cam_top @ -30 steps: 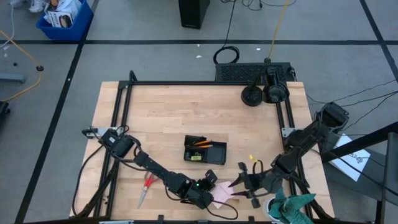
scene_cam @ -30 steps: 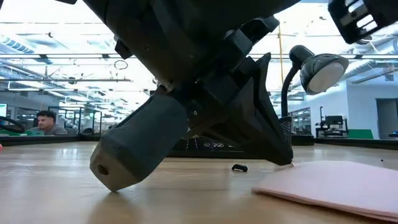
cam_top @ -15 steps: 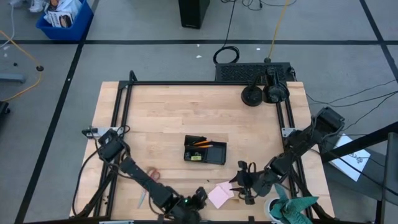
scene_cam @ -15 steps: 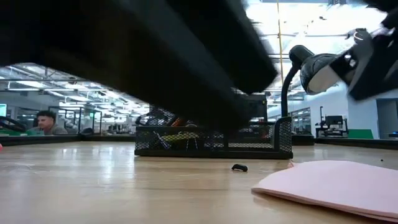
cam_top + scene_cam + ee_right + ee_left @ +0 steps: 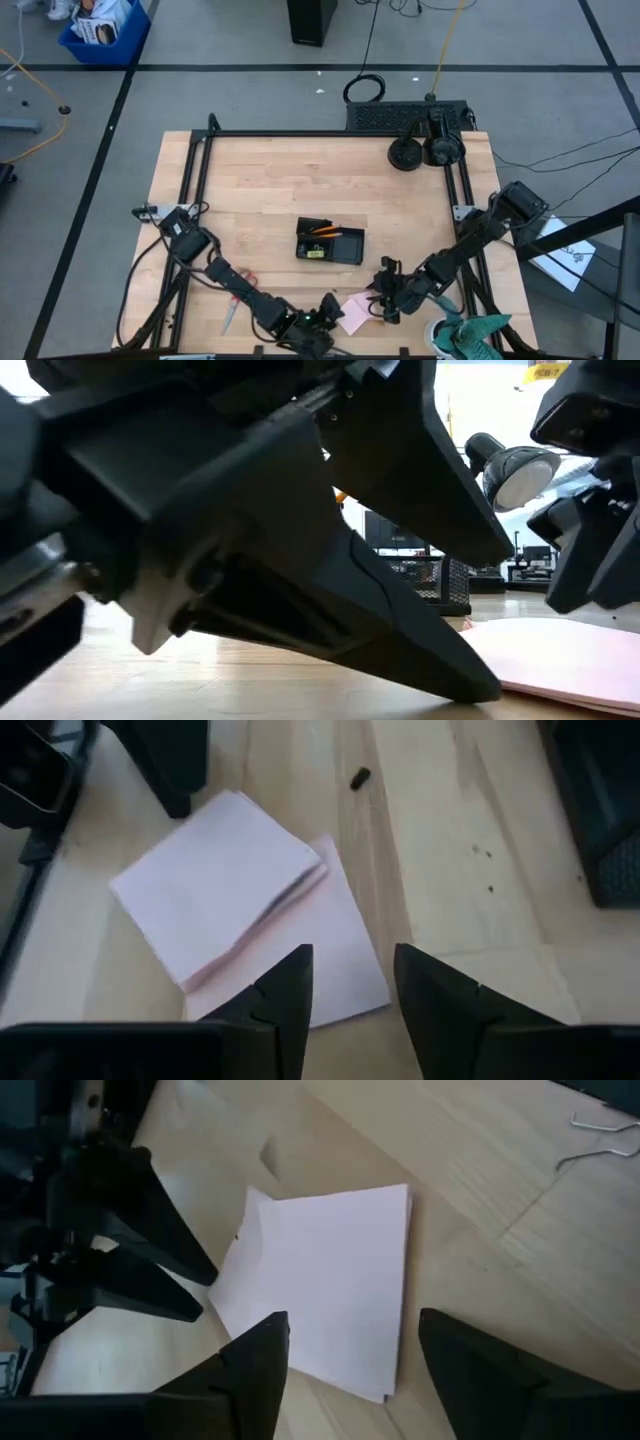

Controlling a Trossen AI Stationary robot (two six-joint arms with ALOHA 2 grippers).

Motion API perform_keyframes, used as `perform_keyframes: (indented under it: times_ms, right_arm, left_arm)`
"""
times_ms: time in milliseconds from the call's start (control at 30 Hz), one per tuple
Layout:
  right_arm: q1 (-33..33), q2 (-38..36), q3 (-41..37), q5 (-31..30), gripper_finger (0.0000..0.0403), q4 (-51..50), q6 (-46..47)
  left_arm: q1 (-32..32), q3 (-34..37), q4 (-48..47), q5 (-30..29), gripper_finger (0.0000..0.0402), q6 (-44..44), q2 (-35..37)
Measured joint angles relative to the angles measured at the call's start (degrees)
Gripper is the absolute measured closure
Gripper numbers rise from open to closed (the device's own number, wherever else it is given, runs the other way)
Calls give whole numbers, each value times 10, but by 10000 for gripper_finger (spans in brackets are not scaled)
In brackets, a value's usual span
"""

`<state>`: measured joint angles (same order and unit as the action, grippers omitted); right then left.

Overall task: Pick and place office supplies into organizer
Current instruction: Put the top sticky notes into the right section of the desk organizer

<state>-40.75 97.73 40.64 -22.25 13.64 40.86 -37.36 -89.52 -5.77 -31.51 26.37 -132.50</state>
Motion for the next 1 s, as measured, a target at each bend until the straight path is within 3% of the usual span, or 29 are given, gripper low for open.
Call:
perform_keyframes:
  times_ms: [600,1000]
  right_arm:
    - [-2,43,0,30,273,61,-17]
    - [-2,41,0,45,273,63,-44]
  left_arm:
    - [47,2,29,1,250,-16,-3]
    - [57,2,26,-1,261,-34,-3]
